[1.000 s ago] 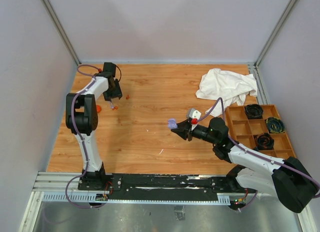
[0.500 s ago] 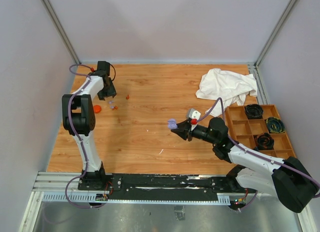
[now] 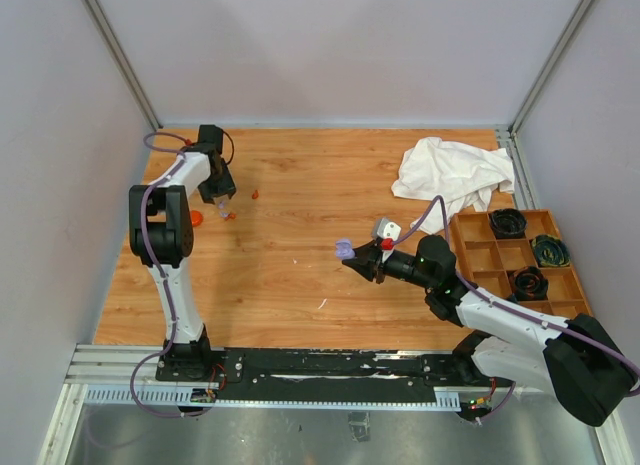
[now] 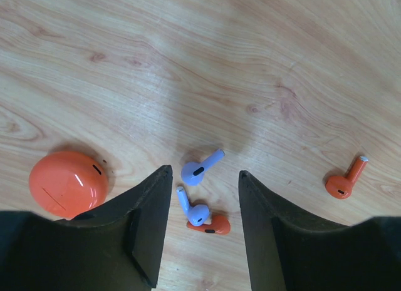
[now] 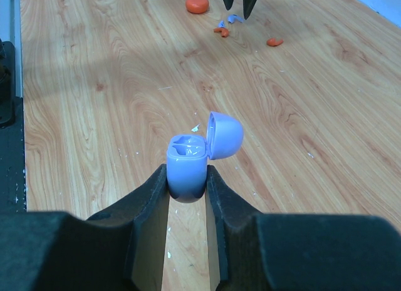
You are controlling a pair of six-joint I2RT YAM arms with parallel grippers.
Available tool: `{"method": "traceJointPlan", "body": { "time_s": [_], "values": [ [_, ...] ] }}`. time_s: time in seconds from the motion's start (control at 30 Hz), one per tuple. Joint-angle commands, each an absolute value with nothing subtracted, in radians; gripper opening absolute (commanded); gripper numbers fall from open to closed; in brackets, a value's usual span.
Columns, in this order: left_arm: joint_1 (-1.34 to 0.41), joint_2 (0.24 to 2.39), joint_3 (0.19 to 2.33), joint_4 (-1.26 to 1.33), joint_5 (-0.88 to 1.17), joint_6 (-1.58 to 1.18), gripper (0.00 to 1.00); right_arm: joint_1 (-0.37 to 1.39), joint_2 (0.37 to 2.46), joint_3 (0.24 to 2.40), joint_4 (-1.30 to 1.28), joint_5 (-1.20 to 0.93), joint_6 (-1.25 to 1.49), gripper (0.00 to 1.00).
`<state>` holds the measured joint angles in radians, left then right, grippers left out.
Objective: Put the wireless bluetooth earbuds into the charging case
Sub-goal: Pick up the earbud from the center of the board.
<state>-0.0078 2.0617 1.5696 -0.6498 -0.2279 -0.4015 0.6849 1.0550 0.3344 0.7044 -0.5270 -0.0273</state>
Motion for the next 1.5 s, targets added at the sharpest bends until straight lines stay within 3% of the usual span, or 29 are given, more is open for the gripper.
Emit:
{"method": "traceJointPlan", "body": {
  "time_s": [0.0, 0.87, 1.47],
  "values": [
    [-0.005, 2.086, 1.590, -0.646, -0.217, -0.401, 0.51, 0.705, 1.056, 0.373, 0.712, -0.522, -0.043, 0.14],
    [-0.016, 2.061, 1.542, -0.651, -0.189, -0.345, 0.24, 0.708, 1.054, 0.377, 0.701, -0.521, -0.048, 0.13],
    [-0.357, 1.856, 1.389, -0.618, -0.175, -0.266, 0.23, 0.708, 1.003, 0.367, 0.684, -0.468, -0.057, 0.13]
  ]
}}
